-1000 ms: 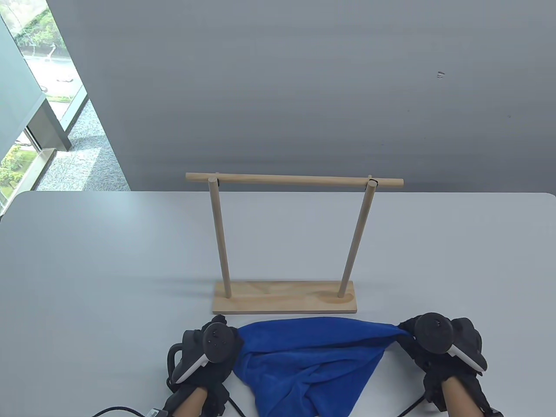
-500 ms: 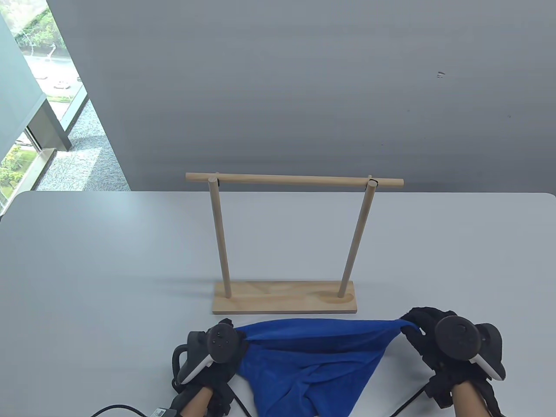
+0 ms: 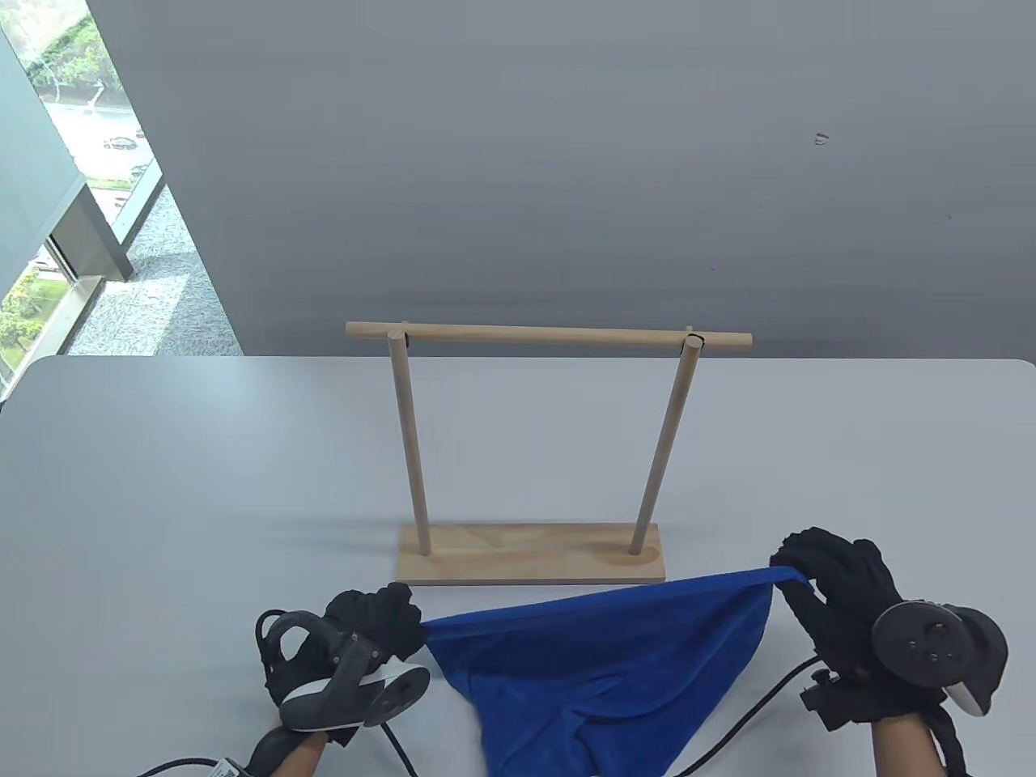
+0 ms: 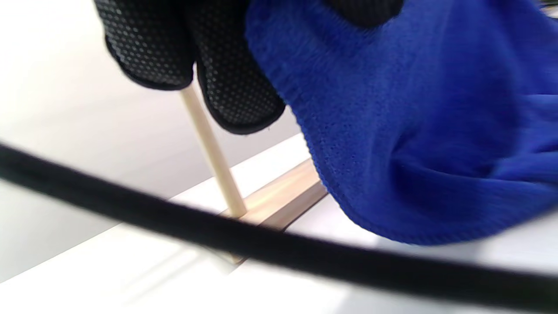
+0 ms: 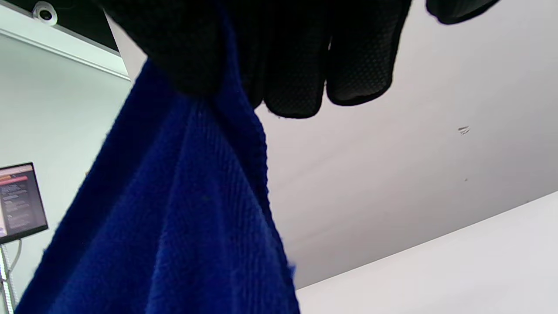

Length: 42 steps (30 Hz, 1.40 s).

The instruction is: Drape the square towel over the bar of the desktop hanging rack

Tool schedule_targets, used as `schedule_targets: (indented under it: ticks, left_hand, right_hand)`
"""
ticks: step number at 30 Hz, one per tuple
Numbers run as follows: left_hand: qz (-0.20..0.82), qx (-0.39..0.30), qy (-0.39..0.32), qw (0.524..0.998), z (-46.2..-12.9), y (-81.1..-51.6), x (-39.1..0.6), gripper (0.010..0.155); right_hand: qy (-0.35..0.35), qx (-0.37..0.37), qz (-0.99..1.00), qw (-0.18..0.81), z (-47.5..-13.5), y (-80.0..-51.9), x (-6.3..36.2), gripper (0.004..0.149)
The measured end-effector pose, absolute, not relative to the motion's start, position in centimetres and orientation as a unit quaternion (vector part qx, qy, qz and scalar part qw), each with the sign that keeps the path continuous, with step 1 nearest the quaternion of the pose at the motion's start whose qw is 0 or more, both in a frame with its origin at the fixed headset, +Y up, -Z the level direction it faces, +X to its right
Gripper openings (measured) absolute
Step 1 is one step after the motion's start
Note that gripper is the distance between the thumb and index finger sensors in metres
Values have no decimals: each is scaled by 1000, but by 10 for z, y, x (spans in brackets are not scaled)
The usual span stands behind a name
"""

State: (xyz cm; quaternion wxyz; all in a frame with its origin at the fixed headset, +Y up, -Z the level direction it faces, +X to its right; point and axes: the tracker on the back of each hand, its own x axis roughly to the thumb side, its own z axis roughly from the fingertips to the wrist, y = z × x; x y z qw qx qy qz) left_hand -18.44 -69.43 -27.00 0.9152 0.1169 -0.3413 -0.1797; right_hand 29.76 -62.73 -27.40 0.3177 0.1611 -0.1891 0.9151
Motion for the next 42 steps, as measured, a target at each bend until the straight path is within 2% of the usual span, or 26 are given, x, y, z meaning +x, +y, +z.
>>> schedule_targets:
  ticks: [2,4,5,8,13,17,19,22,25,28,34,36,39,42]
  left_hand:
    - [-236,95,-346,903,-265,-693,-180,36]
    - [-316,106,-339,880,-260,-691,-173,35]
    - [-338,120,-328,874,-260,-688,-170,35]
    - [-336,207,-229,890,-267,-669,-173,35]
    - [-202,285,-140,926,-293,-604,-187,35]
    - [-57,342,-85,934,-319,-532,-205,35]
    - [-12,353,-66,933,-332,-506,-210,36]
    - [-2,364,-30,931,-352,-478,-213,36]
    - [-27,357,14,933,-379,-459,-214,36]
    - [-23,347,44,937,-401,-454,-217,36]
    - [20,304,61,950,-438,-452,-228,37]
    - [64,273,60,958,-447,-451,-234,38]
    - [174,168,45,969,-465,-459,-247,37]
    - [347,101,26,932,-475,-479,-264,37]
  right_hand:
    - [-179,183,908,332,-277,-623,301,32]
    - [-168,206,902,339,-279,-617,301,32]
    - [-164,220,900,339,-281,-613,300,32]
    - [-170,240,890,348,-284,-600,300,32]
    - [-218,251,858,391,-293,-566,308,33]
    - [-247,234,835,433,-311,-541,308,33]
    - [-267,223,823,448,-320,-529,303,33]
    - [-290,202,818,454,-333,-512,292,33]
    - [-318,156,813,462,-353,-494,278,33]
    - [-311,125,805,489,-375,-486,270,33]
    - [-261,75,811,518,-417,-493,265,33]
    - [-243,69,805,537,-428,-500,265,33]
    - [-212,54,792,569,-443,-514,267,33]
    - [-178,49,761,622,-453,-533,269,33]
